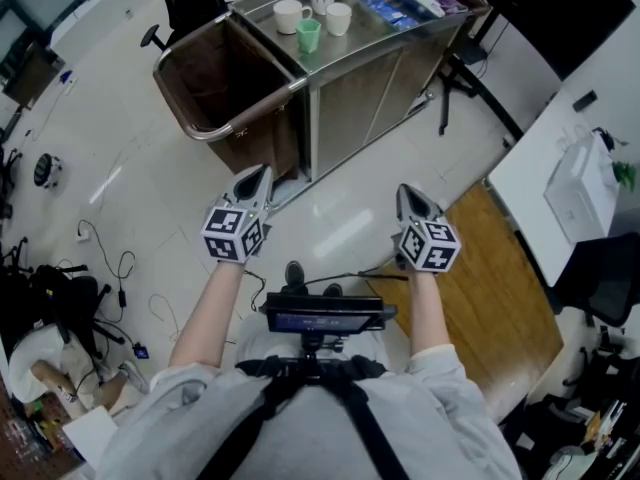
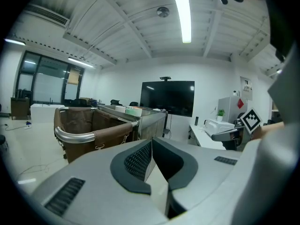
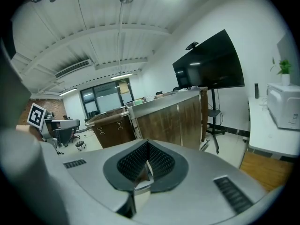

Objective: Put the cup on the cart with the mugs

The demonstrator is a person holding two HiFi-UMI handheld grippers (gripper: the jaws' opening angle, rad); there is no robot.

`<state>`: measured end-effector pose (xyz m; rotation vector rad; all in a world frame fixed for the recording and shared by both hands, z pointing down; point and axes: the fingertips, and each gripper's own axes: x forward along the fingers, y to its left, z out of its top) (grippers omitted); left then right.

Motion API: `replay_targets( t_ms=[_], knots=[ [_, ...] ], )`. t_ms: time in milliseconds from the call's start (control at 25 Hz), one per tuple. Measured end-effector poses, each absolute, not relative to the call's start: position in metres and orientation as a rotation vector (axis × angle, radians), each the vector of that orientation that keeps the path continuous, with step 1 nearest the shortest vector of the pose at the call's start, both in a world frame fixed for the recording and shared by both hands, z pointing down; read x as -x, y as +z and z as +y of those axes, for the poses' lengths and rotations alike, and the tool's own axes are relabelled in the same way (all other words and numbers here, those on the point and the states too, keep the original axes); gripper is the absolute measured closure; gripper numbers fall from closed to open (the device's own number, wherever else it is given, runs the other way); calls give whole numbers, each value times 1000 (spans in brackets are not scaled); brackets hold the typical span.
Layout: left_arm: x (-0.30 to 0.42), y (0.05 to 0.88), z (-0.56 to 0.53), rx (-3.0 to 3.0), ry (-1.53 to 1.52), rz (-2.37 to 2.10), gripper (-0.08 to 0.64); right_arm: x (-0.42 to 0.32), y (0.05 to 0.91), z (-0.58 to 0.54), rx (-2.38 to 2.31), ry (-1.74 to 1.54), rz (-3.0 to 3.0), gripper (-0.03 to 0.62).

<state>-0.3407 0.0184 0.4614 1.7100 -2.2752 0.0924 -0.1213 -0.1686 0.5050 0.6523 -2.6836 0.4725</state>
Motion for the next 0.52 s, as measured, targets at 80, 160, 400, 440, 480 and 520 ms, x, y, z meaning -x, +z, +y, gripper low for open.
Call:
replay_targets(
  t_ms=[80, 160, 400, 440, 480, 520],
  knots=[
    [339, 463, 22, -1702, 88, -2276, 548, 118, 506, -167, -656, 463, -2681, 592],
    [337, 465, 24, -1695, 89, -2277, 548, 117, 506, -168, -656, 446, -2680, 592],
    [332, 465, 28, -1692, 89, -2285, 548, 113, 504, -168, -644, 429, -2683, 592],
    [331, 465, 29, -1692, 89, -2286, 548, 112, 503, -167, -643, 427, -2683, 592],
    [330, 464, 30, -1692, 88, -2288, 548, 111, 503, -167, -643, 425, -2684, 592],
    [329, 463, 31, -1692, 87, -2290, 548, 110, 502, -166, -643, 422, -2685, 592]
  ],
)
